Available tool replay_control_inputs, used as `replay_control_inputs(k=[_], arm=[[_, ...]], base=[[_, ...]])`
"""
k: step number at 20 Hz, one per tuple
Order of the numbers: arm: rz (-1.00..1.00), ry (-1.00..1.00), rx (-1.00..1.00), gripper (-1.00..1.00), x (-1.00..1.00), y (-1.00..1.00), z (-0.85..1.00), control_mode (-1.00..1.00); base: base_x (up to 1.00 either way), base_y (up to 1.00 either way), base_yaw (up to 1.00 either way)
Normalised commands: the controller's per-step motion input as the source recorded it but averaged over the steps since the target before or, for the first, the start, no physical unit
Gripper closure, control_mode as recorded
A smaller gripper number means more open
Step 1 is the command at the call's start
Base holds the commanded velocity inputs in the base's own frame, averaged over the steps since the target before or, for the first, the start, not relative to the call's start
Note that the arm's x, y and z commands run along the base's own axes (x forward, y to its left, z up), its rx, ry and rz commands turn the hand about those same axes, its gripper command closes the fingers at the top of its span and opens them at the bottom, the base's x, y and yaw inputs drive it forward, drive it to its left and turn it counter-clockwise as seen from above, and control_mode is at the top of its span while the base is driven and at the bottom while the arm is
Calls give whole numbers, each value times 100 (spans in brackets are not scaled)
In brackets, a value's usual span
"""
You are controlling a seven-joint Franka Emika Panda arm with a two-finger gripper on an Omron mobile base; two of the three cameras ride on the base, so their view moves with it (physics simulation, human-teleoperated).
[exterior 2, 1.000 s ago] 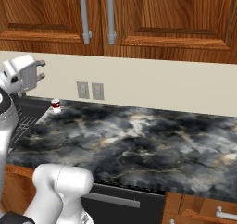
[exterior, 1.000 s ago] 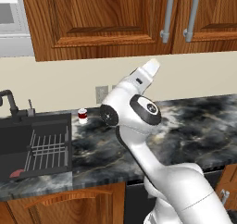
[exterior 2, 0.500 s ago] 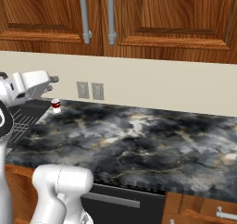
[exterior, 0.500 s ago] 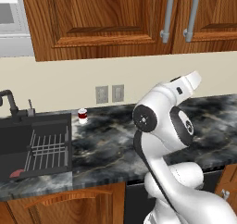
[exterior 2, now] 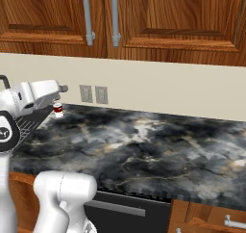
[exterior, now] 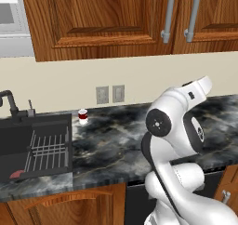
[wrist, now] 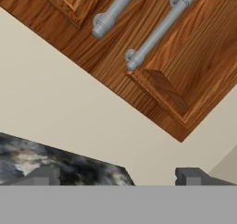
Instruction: Close all open cabinet doors.
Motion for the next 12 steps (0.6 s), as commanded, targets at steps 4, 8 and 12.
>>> replay_control_inputs(k=[4, 8, 12], arm=[[0, 0, 0, -100, 0, 0, 0, -100], [0, 0, 0, -100, -3, 0, 0, -100], [-1, 0, 0, -100, -38, 0, -5, -100]], base=[[0, 0, 0], [0, 0, 0], [0, 0, 0]])
